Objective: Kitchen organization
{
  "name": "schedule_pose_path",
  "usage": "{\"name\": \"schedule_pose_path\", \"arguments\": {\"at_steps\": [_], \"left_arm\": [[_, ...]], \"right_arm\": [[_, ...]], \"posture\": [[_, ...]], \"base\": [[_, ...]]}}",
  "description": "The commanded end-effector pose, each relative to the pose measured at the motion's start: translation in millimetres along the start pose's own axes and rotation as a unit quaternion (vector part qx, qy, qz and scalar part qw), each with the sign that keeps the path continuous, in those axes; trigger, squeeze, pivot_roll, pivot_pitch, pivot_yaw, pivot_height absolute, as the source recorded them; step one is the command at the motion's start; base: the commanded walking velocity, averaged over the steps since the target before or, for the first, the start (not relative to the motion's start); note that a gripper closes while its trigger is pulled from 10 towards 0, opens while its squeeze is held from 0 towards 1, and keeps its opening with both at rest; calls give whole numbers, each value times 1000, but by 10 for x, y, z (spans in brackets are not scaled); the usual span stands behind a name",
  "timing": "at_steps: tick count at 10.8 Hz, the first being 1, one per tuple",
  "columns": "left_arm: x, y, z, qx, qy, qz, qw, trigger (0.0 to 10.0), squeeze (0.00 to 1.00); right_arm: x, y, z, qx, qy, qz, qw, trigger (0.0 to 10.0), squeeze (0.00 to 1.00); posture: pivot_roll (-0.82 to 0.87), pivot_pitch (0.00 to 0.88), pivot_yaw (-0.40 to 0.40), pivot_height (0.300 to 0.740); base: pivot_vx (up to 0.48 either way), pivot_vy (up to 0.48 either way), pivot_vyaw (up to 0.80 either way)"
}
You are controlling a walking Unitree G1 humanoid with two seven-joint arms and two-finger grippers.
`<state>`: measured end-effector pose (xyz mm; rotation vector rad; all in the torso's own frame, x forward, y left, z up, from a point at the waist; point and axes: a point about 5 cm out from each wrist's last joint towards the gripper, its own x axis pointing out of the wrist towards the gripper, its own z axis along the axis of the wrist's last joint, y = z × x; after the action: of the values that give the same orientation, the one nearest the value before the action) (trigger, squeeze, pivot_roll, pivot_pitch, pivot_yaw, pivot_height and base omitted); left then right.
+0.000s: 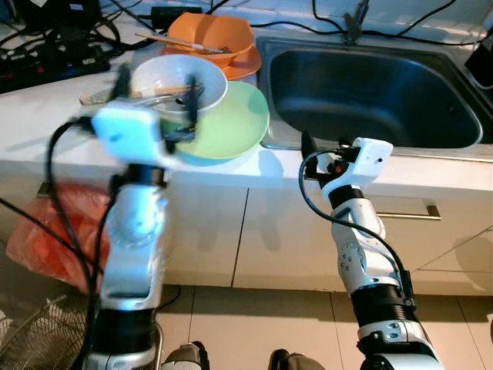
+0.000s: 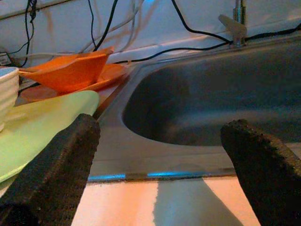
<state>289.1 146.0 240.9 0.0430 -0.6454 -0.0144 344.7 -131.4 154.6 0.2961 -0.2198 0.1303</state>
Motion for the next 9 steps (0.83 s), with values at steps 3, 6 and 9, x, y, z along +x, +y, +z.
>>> {"name": "schedule_pose_path", "arguments": {"at_steps": [3, 6, 9], "left_arm": [[-185, 357, -46, -33, 19, 75, 996, 10000, 0], [-285, 297, -174, -77, 54, 85, 992, 10000, 0], [-258, 126, -319, -145, 92, 65, 983, 10000, 0]], "right_arm": [[-14, -82, -37, 4, 7, -12, 1000, 10000, 0], [-1, -68, -31, 3, 6, -6, 1000, 10000, 0], [-10, -65, -34, 1, 5, -6, 1000, 10000, 0]], "posture": [[128, 142, -75, 740], [125, 141, -81, 740], [116, 142, -76, 740]], "base": [[0, 0, 0], [0, 0, 0], [0, 0, 0]]}}
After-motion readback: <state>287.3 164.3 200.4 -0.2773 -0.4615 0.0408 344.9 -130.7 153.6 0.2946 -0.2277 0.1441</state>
